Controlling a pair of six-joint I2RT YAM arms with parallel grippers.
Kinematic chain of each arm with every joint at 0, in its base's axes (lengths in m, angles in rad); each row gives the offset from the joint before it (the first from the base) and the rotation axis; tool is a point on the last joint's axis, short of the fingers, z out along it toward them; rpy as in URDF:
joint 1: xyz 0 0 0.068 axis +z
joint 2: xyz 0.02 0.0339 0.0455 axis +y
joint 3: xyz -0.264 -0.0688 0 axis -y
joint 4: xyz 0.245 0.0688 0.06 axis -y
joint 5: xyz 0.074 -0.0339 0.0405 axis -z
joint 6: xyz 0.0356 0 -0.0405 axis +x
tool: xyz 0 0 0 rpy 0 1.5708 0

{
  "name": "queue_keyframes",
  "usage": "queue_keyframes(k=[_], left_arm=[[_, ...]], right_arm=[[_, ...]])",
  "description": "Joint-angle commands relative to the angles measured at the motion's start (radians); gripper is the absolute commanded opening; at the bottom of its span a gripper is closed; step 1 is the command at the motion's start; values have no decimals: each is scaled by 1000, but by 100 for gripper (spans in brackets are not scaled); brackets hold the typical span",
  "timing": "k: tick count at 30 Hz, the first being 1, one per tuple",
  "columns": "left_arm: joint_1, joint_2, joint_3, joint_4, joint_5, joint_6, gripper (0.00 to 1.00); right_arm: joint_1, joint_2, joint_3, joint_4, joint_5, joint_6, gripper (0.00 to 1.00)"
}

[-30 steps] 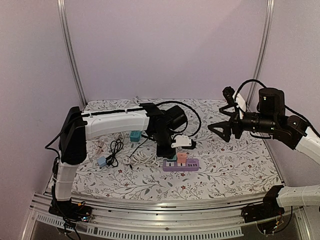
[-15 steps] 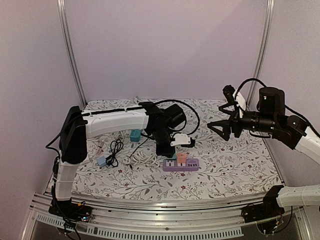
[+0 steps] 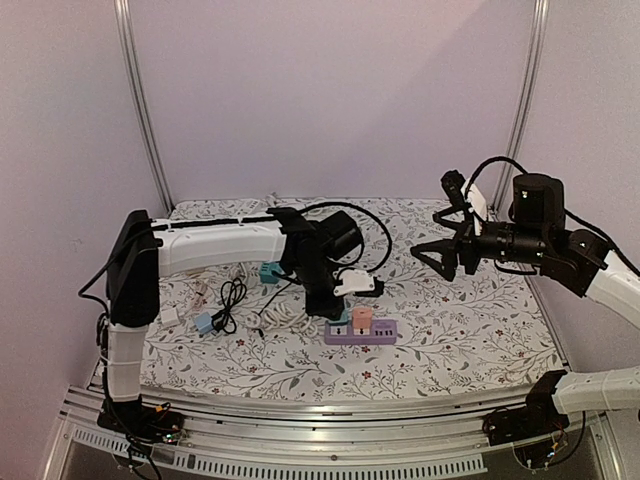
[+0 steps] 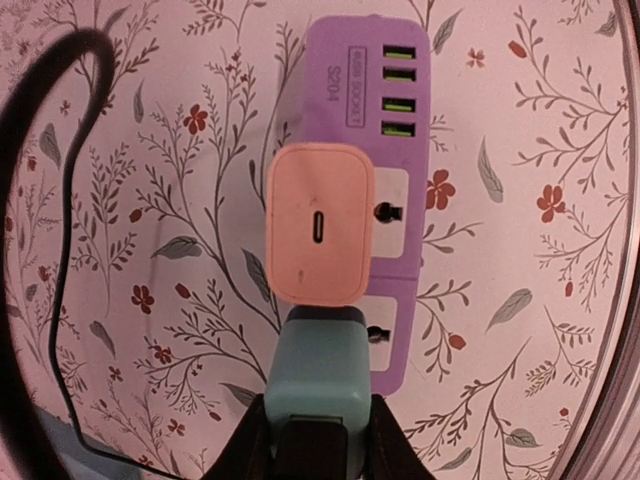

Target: Insert the plug

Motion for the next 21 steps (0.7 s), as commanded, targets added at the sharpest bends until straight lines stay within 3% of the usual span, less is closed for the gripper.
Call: queue_keyframes(k=[1,7,14,21], left_arm=[[-2,56,-20,-39,-6,14,0],[-2,131,-34,-25,-38,74,0],[-28,141,-137,3,24,83,0],[-77,106,-208,63,-84,76,0]], right_arm=[[-5,9,-2,19,-18,17,99],[-6,2,-5,19,-15,25,99],[-7,-7,-11,21,-8,25,99],[-6,8,3,25,-18,25,99]])
